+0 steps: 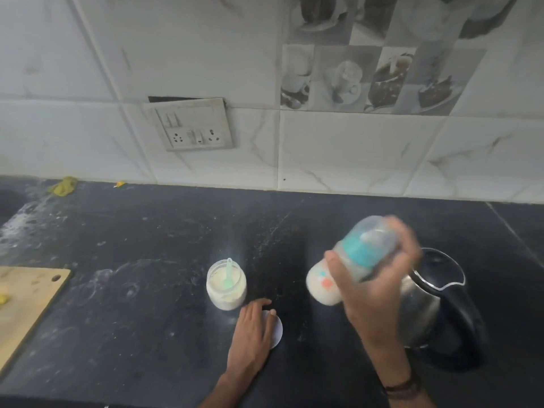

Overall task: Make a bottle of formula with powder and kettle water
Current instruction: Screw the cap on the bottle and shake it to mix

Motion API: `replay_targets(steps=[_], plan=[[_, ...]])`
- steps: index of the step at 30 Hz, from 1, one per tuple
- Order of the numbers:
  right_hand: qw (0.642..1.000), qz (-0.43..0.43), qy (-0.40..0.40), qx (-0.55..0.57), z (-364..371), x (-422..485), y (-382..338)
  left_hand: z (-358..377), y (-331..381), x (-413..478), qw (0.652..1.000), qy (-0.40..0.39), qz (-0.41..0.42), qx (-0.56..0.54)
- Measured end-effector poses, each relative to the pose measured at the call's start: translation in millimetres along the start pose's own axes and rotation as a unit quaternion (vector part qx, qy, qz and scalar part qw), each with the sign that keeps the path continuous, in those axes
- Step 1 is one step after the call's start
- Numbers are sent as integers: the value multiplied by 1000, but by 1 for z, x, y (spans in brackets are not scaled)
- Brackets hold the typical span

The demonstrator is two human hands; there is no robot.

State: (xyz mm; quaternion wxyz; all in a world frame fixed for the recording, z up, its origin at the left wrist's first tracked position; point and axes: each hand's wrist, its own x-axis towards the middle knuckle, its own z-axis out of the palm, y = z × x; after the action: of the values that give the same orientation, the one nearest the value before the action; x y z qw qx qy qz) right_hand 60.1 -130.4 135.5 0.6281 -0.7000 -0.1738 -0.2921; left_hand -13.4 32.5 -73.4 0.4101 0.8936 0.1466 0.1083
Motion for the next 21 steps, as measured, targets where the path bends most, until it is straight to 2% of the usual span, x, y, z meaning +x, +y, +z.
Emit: replay_targets(steps=[3, 4, 5, 8, 9, 12, 14, 16, 18, 19, 21], plan=[[989, -58, 137, 16, -7, 7, -21, 1, 0, 2, 1000, 5, -6, 0], [986, -69, 153, 7, -6, 9, -20, 2, 0, 2, 1000, 8, -5, 1], [988, -66, 137, -4, -3, 9, -17, 2, -1, 2, 1000, 7, -4, 2], [1000, 3, 2, -3, 2, 9, -5, 1, -1, 1, 1000, 5, 0, 1], [1000, -2, 4, 12, -1, 12, -5, 1, -2, 1, 1000, 3, 2, 2], [990, -56, 124, 48, -14, 23, -18, 3, -2, 1, 1000, 8, -3, 7], [984, -65, 157, 45, -15, 26, -17, 4, -4, 3, 1000, 11, -4, 9], [996, -45, 71, 0, -10, 23, -4, 4, -5, 2, 1000, 7, -2, 9], [1000, 16, -16, 20, -4, 14, 3, 2, -3, 1, 1000, 5, 1, 5], [999, 15, -14, 37, -6, 12, 2, 2, -3, 1, 1000, 4, 4, 5], [997, -44, 36, 48, -12, 17, -13, 2, -2, 1, 1000, 7, 5, 10]])
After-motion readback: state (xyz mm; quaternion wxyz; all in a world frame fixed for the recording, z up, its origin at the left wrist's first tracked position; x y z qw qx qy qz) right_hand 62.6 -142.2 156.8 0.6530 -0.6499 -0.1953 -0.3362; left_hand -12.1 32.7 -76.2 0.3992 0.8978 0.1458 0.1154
